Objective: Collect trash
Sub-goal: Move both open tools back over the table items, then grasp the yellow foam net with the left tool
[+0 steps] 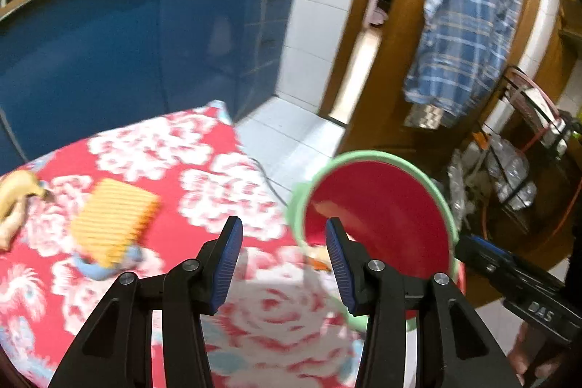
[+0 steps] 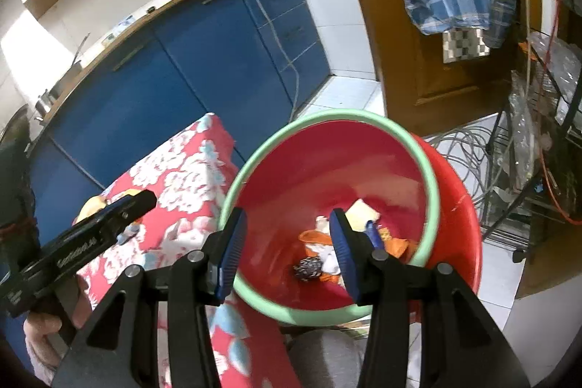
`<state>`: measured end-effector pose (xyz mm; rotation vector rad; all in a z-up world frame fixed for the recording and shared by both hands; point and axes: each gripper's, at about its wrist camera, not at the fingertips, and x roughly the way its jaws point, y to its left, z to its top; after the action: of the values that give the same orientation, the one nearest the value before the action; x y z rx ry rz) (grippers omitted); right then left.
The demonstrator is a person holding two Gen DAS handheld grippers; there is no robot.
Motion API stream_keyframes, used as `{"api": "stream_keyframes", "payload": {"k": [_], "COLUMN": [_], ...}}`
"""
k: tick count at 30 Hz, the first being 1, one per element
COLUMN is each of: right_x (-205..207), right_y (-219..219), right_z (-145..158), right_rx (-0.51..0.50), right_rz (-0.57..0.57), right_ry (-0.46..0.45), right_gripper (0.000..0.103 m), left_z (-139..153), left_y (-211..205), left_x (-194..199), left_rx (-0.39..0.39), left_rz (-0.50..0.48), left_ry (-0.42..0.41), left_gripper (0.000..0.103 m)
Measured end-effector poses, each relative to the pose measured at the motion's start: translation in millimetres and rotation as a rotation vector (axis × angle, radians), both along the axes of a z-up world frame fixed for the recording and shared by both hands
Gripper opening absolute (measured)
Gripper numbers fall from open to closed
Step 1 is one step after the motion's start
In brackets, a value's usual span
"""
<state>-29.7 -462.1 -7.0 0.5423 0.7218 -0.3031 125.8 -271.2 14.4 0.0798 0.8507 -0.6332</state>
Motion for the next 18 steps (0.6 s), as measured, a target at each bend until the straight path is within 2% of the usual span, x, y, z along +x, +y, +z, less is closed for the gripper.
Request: {"api": "stream_keyframes", "payload": {"k": [8, 18], "right_x": [16.3, 35.4], "right_y": [31.2, 50.6], "right_z": [2.9, -1.7], "right_rx": [0.002, 0.009], "right_rz": [0.070, 0.116], "right_ry": [0.000, 0.017], "right_gripper": [0.049, 0.049], "left_z": [-6.7, -36.6], "left_y": [44.0, 58.3], "left_x": [38.3, 65.1], "left_rx": [0.051, 0.156], "left_rz": [0.150, 0.209], "left_ry": [-0.006, 0.028], "left_gripper": [0.049, 0.049]}}
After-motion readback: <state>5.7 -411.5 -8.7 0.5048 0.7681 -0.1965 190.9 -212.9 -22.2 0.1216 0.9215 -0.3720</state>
